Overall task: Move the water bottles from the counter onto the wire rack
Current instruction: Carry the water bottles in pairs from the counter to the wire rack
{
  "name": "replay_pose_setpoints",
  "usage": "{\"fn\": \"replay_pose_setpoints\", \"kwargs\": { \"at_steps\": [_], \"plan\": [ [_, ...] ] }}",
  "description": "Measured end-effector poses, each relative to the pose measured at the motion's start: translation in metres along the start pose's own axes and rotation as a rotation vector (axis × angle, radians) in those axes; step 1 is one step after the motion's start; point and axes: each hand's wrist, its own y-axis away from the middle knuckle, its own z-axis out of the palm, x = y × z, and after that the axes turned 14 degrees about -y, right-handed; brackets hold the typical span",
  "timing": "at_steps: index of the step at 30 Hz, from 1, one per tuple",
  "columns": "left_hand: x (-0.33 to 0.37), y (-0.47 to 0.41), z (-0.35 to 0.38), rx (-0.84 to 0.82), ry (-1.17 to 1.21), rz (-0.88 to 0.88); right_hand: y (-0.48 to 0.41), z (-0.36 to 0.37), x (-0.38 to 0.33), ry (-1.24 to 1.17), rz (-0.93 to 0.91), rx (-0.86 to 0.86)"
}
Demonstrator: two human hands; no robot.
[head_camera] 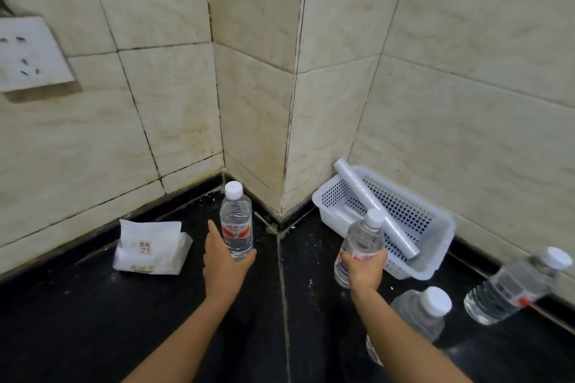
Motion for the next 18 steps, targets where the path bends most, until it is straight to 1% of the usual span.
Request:
{"fn": "replay_pose_setpoints", "kwargs": {
  "at_steps": [2, 4, 9, 14, 16, 18],
  "plan": [
    [-0.001, -0.013, 0.005, 0.042, 0.037, 0.040, -0.003, 0.004, 0.002, 0.021, -0.007, 0.005],
    [-0.001, -0.026, 0.009, 0.068, 0.072, 0.044, -0.005, 0.007, 0.002, 0.074, -0.051, -0.012],
    [-0.003, -0.046, 0.021, 0.018, 0.194, 0.076, 0.003, 0.012, 0.003, 0.312, -0.178, -0.145],
    [-0.005, -0.060, 0.025, -0.028, 0.289, -0.047, 0.023, 0.020, 0.006, 0.549, -0.292, -0.260],
    [-0.008, -0.066, 0.026, -0.054, 0.274, -0.091, 0.031, 0.022, 0.006, 0.630, -0.315, -0.290],
    [-0.010, -0.068, 0.026, -0.072, 0.244, -0.091, 0.039, 0.022, 0.007, 0.661, -0.317, -0.303]
  ]
}}
